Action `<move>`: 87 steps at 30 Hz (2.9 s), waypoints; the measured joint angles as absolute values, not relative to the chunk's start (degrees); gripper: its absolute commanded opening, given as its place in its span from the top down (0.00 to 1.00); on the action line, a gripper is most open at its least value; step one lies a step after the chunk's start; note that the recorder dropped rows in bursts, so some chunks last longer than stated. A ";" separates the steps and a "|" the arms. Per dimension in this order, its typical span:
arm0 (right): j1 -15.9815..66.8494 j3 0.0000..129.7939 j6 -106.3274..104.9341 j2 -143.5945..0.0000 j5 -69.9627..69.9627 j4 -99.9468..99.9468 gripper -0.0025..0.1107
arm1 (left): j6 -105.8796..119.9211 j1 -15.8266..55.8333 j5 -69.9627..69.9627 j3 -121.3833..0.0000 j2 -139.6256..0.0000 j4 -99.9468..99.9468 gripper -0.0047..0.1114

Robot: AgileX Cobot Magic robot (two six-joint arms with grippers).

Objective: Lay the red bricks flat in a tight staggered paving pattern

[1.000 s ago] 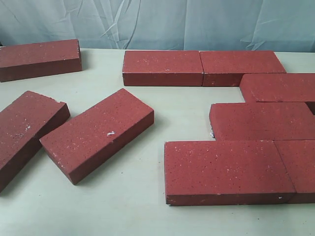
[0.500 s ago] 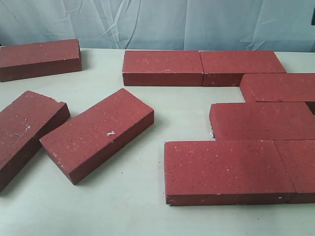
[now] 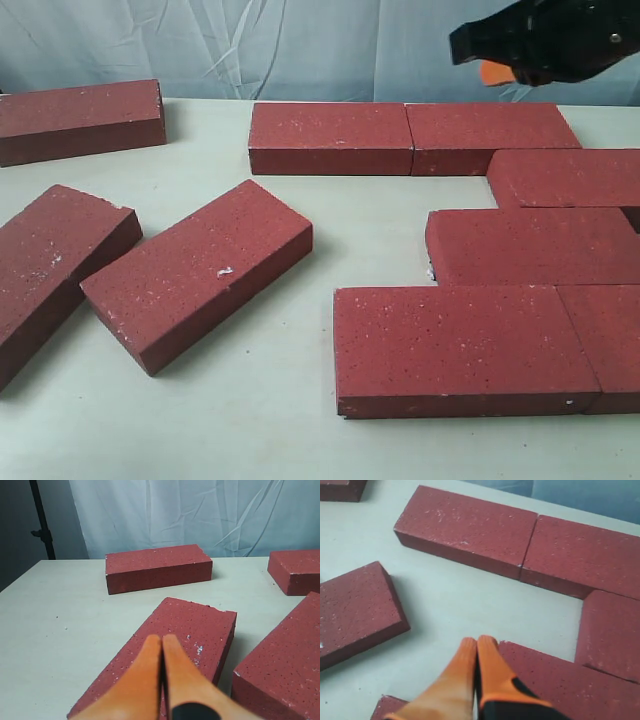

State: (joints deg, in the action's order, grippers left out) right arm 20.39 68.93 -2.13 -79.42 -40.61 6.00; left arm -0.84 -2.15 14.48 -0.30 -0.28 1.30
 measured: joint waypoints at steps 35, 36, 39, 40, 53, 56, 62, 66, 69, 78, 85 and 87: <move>39.94 101.33 -14.82 -119.84 -46.77 11.13 0.98 | -0.84 -2.15 14.48 -0.30 -0.28 1.34 0.96; 40.99 102.50 -15.15 -121.08 -46.89 11.60 0.98 | -0.84 -2.15 14.48 -0.30 -0.28 1.34 0.96; 42.58 103.85 -15.38 -122.93 -47.09 12.14 0.98 | -0.84 -2.15 14.48 -0.30 -0.28 1.34 0.96; 43.12 104.17 -15.38 -123.59 -47.09 12.14 0.98 | -0.84 -2.15 14.48 -0.30 -0.28 1.34 0.96; 46.49 107.41 -15.60 -131.07 -45.96 12.85 0.98 | -0.84 -2.15 14.48 -0.30 -0.28 1.34 0.96; 46.49 107.41 -15.60 -131.88 -45.96 12.65 0.98 | -0.84 -2.15 14.48 -0.30 -0.28 1.34 0.96; 46.49 107.41 -15.48 -132.55 -45.96 11.68 0.98 | -0.84 -2.15 14.48 -0.30 -0.28 1.34 0.96; 46.49 107.41 -14.99 -132.55 -46.17 10.41 0.98 | -0.84 -2.15 14.48 -0.30 -0.28 1.34 0.96; 46.49 107.49 -12.92 -132.55 -46.17 8.15 0.98 | -0.84 -2.15 14.48 -0.30 -0.28 1.34 0.96; 44.11 107.49 -7.07 -132.55 -46.42 4.63 0.98 | -0.84 -2.15 14.48 -0.30 -0.28 1.34 0.96; 41.36 107.49 -2.98 -132.55 -46.76 4.21 0.98 | -0.84 -2.15 14.48 -0.30 -0.28 1.34 0.96; 40.22 107.49 -1.39 -132.55 -46.89 4.21 0.98 | -0.84 -2.15 14.48 -0.30 -0.28 1.34 0.96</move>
State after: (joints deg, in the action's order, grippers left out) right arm 40.22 107.49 -1.39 -132.55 -46.89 4.21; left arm -0.84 -2.15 14.48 -0.30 -0.28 1.34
